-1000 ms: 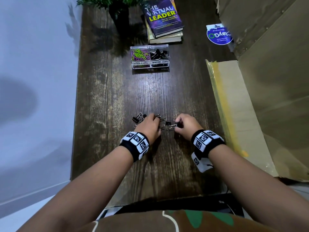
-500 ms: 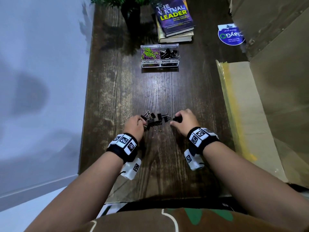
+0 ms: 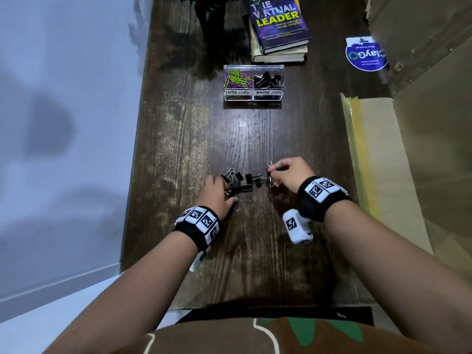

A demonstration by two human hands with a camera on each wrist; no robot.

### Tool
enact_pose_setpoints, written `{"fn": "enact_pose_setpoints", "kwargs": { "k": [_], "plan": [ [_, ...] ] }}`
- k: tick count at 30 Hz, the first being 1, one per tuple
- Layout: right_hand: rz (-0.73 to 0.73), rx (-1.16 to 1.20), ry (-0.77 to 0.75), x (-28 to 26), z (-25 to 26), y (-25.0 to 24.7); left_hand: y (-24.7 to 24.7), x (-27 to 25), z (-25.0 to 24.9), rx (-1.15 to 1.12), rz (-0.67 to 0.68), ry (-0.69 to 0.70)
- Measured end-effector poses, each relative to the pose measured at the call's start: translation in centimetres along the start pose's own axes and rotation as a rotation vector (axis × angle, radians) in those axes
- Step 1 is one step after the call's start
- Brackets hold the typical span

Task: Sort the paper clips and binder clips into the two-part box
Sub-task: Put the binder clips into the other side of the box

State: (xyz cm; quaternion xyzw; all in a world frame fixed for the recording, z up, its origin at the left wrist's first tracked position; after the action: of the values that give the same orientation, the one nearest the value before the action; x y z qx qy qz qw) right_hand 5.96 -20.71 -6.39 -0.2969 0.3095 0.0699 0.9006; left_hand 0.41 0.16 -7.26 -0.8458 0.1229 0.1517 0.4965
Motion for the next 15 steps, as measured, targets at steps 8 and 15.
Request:
{"fn": "enact_pose_setpoints", "kwargs": {
  "k": [8, 15],
  "plan": [
    [-0.085, 0.064, -0.018, 7.5, 6.1, -6.1, 0.1, 0.3, -1.8, 0.141, 0.021, 0.133],
    [-0.286, -0.133, -0.174, 13.6, 15.6, -11.6, -2.7, 1.6, -0.8, 0.029, -0.06, 0.124]
  ]
}}
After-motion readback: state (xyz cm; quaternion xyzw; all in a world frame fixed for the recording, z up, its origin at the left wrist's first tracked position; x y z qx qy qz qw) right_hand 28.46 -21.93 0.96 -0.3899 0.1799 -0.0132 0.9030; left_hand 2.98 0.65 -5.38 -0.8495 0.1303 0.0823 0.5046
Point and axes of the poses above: each hand's wrist, its own x-axis towards the middle knuckle, its own y-axis out of the palm, z = x × y, the point moved 9 cm from there along x, towards the middle knuckle, and after that the axes turned 5 degrees about y, right-handed, at the moved point
